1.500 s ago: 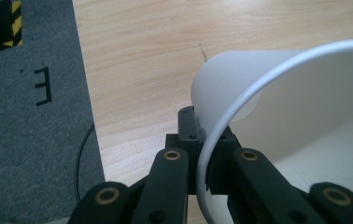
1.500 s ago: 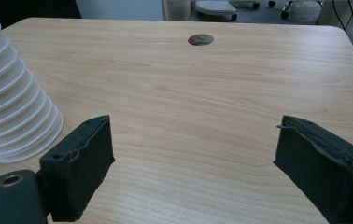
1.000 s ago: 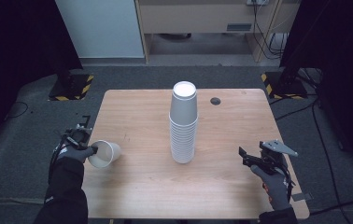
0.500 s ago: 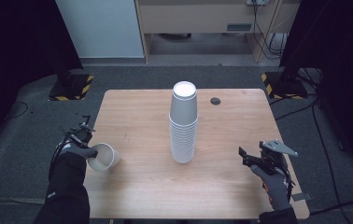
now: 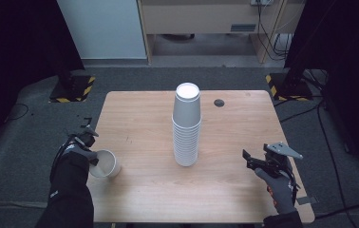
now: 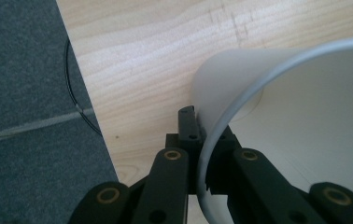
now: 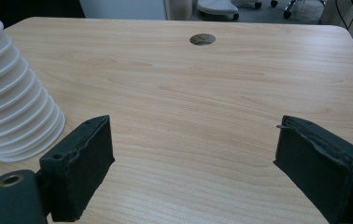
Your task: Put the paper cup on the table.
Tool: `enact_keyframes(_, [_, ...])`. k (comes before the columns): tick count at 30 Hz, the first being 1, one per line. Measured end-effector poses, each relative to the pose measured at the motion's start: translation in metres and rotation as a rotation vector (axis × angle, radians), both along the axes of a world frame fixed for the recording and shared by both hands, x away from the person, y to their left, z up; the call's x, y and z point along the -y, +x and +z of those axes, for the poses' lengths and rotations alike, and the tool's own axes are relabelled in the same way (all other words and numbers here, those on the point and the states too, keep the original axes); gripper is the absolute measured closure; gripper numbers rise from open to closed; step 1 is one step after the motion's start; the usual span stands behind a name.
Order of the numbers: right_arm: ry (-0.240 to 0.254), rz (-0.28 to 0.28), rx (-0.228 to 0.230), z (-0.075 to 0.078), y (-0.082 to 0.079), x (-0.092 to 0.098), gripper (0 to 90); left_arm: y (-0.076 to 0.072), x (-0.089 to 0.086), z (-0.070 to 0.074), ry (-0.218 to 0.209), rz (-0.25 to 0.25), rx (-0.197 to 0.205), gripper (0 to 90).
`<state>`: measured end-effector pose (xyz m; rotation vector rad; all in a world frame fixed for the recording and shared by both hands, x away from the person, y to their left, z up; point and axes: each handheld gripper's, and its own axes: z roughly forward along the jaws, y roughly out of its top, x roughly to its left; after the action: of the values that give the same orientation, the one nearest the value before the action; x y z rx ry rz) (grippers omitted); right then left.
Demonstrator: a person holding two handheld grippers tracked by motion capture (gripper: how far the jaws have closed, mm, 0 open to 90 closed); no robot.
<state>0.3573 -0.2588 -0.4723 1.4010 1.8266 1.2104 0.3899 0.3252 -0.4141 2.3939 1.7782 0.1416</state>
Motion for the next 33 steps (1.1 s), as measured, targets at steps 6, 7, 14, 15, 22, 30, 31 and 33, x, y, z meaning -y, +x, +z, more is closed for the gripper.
enact_keyframes(6, [0.002,0.0,-0.001,0.0,0.0,0.0,11.3,0.0,0.0,-0.005,-0.01,0.009,-0.024,85.3])
enact_keyframes(7, [0.002,0.0,-0.001,0.0,0.0,0.0,11.3,0.0,0.0,-0.005,-0.013,0.014,-0.021,85.3])
enact_keyframes(14, [-0.001,0.002,0.001,0.0,0.0,0.0,11.3,0.0,0.0,-0.008,-0.029,0.012,0.011,80.2])
enact_keyframes(15, [0.0,0.001,0.0,0.0,0.0,0.0,11.3,0.0,0.0,-0.009,-0.034,0.013,0.02,78.5])
enact_keyframes(22, [0.0,-0.001,0.0,0.0,0.0,0.0,11.3,-0.005,-0.003,-0.006,-0.038,0.01,0.138,66.1])
enact_keyframes(30, [0.005,-0.004,0.0,0.001,0.0,0.001,11.2,-0.026,-0.006,-0.007,-0.079,0.026,0.413,52.7])
enact_keyframes(31, [0.004,-0.004,0.002,0.0,0.0,0.001,11.2,-0.029,-0.006,-0.008,-0.095,0.043,0.472,51.5])
enact_keyframes(33, [0.004,-0.005,0.002,0.0,0.0,0.001,11.2,-0.033,-0.007,-0.009,-0.108,0.051,0.525,49.1])
